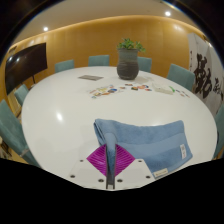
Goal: Fold towel
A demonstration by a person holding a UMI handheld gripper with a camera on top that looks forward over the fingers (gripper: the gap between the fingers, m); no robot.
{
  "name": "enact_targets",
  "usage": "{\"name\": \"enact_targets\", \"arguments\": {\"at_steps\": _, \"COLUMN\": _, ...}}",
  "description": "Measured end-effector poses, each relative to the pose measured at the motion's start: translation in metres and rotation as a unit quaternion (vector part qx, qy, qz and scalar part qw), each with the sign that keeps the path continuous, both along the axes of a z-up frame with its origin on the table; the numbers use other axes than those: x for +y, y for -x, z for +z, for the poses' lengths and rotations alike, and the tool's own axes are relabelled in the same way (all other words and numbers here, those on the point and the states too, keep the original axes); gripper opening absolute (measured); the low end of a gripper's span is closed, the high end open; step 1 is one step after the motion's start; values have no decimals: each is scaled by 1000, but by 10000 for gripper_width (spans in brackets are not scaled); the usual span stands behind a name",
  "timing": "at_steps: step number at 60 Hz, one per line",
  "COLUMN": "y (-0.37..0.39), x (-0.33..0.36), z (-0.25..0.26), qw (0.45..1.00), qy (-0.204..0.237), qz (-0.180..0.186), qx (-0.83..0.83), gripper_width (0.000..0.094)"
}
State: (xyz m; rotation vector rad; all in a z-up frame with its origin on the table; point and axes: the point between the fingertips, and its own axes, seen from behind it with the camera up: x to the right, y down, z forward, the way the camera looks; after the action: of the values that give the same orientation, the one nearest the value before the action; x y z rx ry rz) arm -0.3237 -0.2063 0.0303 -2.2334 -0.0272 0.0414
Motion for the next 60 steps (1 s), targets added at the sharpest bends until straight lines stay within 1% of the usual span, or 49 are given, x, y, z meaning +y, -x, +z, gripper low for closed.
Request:
{"name": "enact_targets", "arguments": {"at_steps": 4, "y": 29, "x": -9, "z": 29, "qw": 997, "qy": -6, "qz": 17, "qx": 74, "gripper_width": 77}}
{"name": "enact_targets", "arguments": {"at_steps": 9, "y": 50, "x": -16, "z": 76, "qw": 988, "qy": -19, "qz": 26, "qx": 151, "gripper_width": 77}}
{"name": "enact_targets", "arguments": {"at_steps": 10, "y": 60, "x": -11, "z": 81, "qw": 986, "qy": -25, "qz": 22, "qx": 161, "gripper_width": 77}}
{"name": "enact_targets", "arguments": {"at_steps": 12, "y": 57, "x": -16, "z": 100, "qw": 983, "qy": -32, "qz": 21, "qx": 181, "gripper_width": 77}}
{"name": "enact_targets", "arguments": {"at_steps": 17, "y": 34, "x": -13, "z": 122, "qw": 977, "qy": -41, "qz": 3, "qx": 209, "gripper_width": 78}}
{"name": "enact_targets", "arguments": {"at_steps": 20, "y": 12, "x": -10, "z": 119, "qw": 978, "qy": -41, "qz": -14, "qx": 205, "gripper_width": 81}}
{"name": "enact_targets", "arguments": {"at_steps": 22, "y": -3, "x": -4, "z": 106, "qw": 980, "qy": -36, "qz": -29, "qx": 195, "gripper_width": 99}}
{"name": "enact_targets", "arguments": {"at_steps": 24, "y": -20, "x": -3, "z": 94, "qw": 981, "qy": -25, "qz": -44, "qx": 185, "gripper_width": 143}}
{"name": "enact_targets", "arguments": {"at_steps": 26, "y": -37, "x": -3, "z": 80, "qw": 983, "qy": -17, "qz": -58, "qx": 175, "gripper_width": 218}}
{"name": "enact_targets", "arguments": {"at_steps": 28, "y": -56, "x": -5, "z": 65, "qw": 985, "qy": -7, "qz": -73, "qx": 158, "gripper_width": 348}}
{"name": "enact_targets", "arguments": {"at_steps": 29, "y": -72, "x": -5, "z": 56, "qw": 986, "qy": -2, "qz": -81, "qx": 147, "gripper_width": 380}}
{"name": "enact_targets", "arguments": {"at_steps": 30, "y": -84, "x": -8, "z": 50, "qw": 987, "qy": 3, "qz": -90, "qx": 133, "gripper_width": 486}}
{"name": "enact_targets", "arguments": {"at_steps": 31, "y": -100, "x": -9, "z": 40, "qw": 988, "qy": 6, "qz": -100, "qx": 119, "gripper_width": 532}}
{"name": "enact_targets", "arguments": {"at_steps": 33, "y": -117, "x": -14, "z": 32, "qw": 988, "qy": 13, "qz": -122, "qx": 92, "gripper_width": 686}}
{"name": "enact_targets", "arguments": {"at_steps": 34, "y": -126, "x": -17, "z": 29, "qw": 988, "qy": 16, "qz": -131, "qx": 82, "gripper_width": 702}}
{"name": "enact_targets", "arguments": {"at_steps": 35, "y": -134, "x": -20, "z": 28, "qw": 987, "qy": 18, "qz": -140, "qx": 74, "gripper_width": 751}}
{"name": "enact_targets", "arguments": {"at_steps": 37, "y": -146, "x": -25, "z": 29, "qw": 986, "qy": 19, "qz": -153, "qx": 67, "gripper_width": 813}}
{"name": "enact_targets", "arguments": {"at_steps": 41, "y": -157, "x": -37, "z": 41, "qw": 984, "qy": 16, "qz": -164, "qx": 64, "gripper_width": 848}}
{"name": "enact_targets", "arguments": {"at_steps": 46, "y": -163, "x": -59, "z": 65, "qw": 986, "qy": 8, "qz": -160, "qx": 45, "gripper_width": 854}}
{"name": "enact_targets", "arguments": {"at_steps": 60, "y": -118, "x": -120, "z": 149, "qw": 993, "qy": -13, "qz": -112, "qx": -15, "gripper_width": 857}}
